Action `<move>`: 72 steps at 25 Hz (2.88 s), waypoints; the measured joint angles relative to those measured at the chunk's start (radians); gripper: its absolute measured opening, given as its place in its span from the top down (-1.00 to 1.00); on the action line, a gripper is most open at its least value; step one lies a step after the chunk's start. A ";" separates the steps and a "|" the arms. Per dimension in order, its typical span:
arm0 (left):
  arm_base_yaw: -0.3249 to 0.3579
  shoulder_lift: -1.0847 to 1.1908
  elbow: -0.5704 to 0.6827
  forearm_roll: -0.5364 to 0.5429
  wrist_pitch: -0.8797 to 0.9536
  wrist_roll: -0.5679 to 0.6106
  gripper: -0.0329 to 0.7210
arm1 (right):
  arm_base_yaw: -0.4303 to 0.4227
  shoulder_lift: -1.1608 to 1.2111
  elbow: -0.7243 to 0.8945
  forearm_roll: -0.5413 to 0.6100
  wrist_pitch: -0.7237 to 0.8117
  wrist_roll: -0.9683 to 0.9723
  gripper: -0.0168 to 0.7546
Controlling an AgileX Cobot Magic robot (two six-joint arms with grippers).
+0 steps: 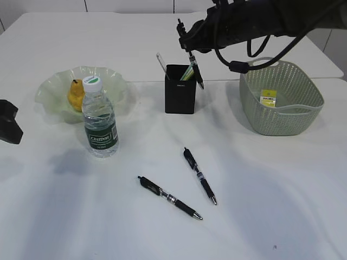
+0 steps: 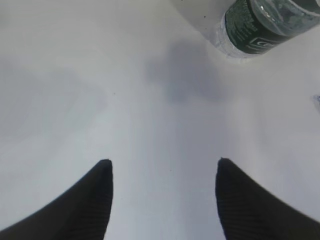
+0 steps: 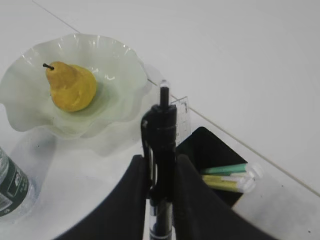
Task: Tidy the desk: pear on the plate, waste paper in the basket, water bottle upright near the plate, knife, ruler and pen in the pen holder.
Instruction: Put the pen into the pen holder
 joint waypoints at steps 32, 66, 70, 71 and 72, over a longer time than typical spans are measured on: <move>0.000 0.000 0.000 0.000 0.000 0.000 -0.30 | 0.000 0.326 -0.227 0.752 -0.073 -0.682 0.73; 0.000 0.000 0.000 0.000 -0.004 0.000 -0.30 | -0.004 0.189 -0.240 0.261 0.068 0.040 0.11; 0.000 0.000 0.000 0.000 0.000 0.000 -0.30 | -0.004 0.118 -0.240 -0.106 0.263 0.390 0.11; 0.000 0.000 0.000 0.000 0.001 0.000 -0.30 | -0.004 0.099 -0.240 -0.188 0.308 0.449 0.11; 0.000 0.000 0.000 0.000 0.005 0.000 -0.30 | -0.002 0.078 -0.240 -0.248 0.341 0.508 0.11</move>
